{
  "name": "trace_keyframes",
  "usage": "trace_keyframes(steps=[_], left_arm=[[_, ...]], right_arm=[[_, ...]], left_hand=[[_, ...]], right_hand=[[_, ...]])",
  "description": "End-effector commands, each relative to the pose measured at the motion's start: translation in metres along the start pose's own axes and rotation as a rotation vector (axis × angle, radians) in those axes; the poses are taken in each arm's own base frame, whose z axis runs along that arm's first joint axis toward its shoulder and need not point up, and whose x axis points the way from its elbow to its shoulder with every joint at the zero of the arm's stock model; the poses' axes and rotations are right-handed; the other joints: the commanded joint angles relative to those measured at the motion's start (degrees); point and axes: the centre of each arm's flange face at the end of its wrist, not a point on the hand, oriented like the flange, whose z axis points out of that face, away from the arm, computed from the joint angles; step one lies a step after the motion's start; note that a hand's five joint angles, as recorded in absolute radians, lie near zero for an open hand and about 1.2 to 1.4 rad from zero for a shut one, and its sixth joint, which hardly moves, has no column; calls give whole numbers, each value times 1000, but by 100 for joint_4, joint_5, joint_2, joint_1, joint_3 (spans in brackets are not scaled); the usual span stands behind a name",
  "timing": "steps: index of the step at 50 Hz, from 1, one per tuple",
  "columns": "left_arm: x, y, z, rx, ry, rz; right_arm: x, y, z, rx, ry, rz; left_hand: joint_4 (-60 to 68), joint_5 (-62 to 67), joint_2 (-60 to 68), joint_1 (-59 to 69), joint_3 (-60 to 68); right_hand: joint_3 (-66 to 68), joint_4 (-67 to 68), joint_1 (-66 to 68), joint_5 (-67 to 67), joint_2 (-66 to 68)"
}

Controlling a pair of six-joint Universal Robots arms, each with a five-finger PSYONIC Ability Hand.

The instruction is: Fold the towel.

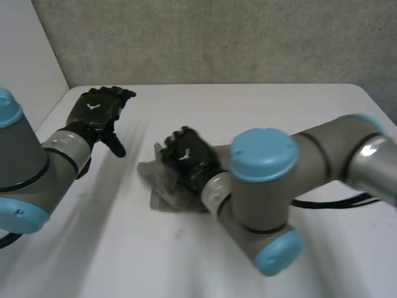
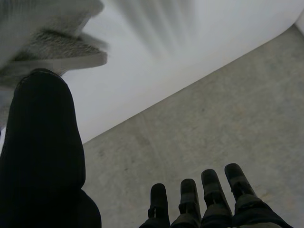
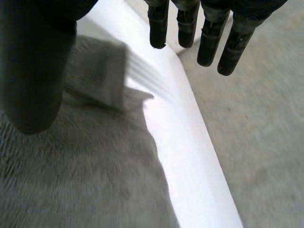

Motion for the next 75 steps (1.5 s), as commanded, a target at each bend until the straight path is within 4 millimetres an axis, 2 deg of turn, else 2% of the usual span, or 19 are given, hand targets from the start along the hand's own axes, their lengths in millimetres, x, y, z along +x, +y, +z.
trace_keyframes(steps=[1, 6, 15, 20, 22, 24, 29, 42, 44, 47, 49, 50, 55, 59, 61, 63, 65, 71, 75], left_arm=[[25, 8, 1, -17, 62, 4], [51, 24, -5, -63, 127, 11], [57, 44, -5, -121, 112, 19], [56, 51, -4, -144, 88, 24], [56, 50, -4, -143, 83, 23], [56, 49, -4, -139, 81, 23], [54, 40, -6, -118, 77, 18], [43, 11, -11, -45, 47, 15], [42, 7, -11, -33, 44, 14], [41, 4, -10, -24, 41, 14], [36, 0, -9, -12, 20, 12], [36, 0, -9, -12, 20, 12], [25, -4, -7, -1, -50, -11], [23, -6, -6, 5, -71, -45], [23, -6, -5, 7, -72, -63], [23, -6, -3, 10, -69, -83], [24, -6, -2, 9, -66, -84], [34, -5, 2, 11, -42, -85], [47, -2, 3, 7, -9, -87]], right_arm=[[29, 33, -28, -110, 53, 145], [42, 74, -43, -234, 88, 231], [49, 115, -48, -305, 140, 263], [43, 130, -46, -325, 132, 273], [46, 138, -47, -346, 143, 280], [49, 141, -47, -354, 150, 284], [68, 141, -55, -368, 211, 266], [112, 89, -56, -280, 279, -92], [86, 53, -35, -146, 206, -118], [67, 37, -24, -75, 153, -132], [30, 17, -9, 32, 32, -153], [30, 16, -9, 33, 32, -153], [-45, 11, 0, 123, -233, -196], [-62, 13, 0, 100, -301, -223], [-59, 11, 0, 84, -293, -222], [-40, 4, -2, 67, -225, -173], [-24, 1, -3, 55, -167, -114], [44, 8, -15, 17, 53, 214], [65, 15, -22, 4, 110, 365]], left_hand=[[45, -171, 45, 0, 35], [67, -150, 66, 21, 56], [100, -116, 100, 55, 90], [100, -116, 100, 55, 90], [100, -116, 100, 55, 90], [84, -133, 83, 38, 73], [83, -133, 83, 38, 73], [45, -171, 45, 0, 35], [45, -171, 45, 0, 35], [45, -171, 45, 0, 35], [45, -171, 45, 0, 35], [45, -171, 45, 0, 35], [45, -171, 45, 0, 35], [45, -171, 45, 0, 35], [45, -171, 45, 0, 35], [45, -171, 45, 0, 35], [45, -171, 45, 0, 35], [45, -171, 45, 0, 35], [45, -171, 45, 0, 35]], right_hand=[[-387, -473, -359, -352, -432], [-387, -473, -359, -352, -432], [732, 645, 760, 767, 686], [2532, 2445, 2560, 2567, 2486], [5159, 5073, 5187, 5194, 5114], [6599, 6512, 6627, 6634, 6553], [6613, 6527, 6641, 6648, 6568], [6613, 6527, 6641, 6648, 6568], [6613, 6527, 6641, 6648, 6568], [6613, 6527, 6641, 6648, 6568], [6613, 6527, 6641, 6648, 6568], [6613, 6527, 6641, 6648, 6568], [6613, 6527, 6641, 6648, 6568], [6613, 6527, 6641, 6648, 6568], [6552, 6466, 6580, 6587, 6506], [781, 694, 808, 816, 735], [-387, -473, -359, -352, -432], [-387, -473, -359, -352, -432], [-387, -473, -359, -352, -432]])
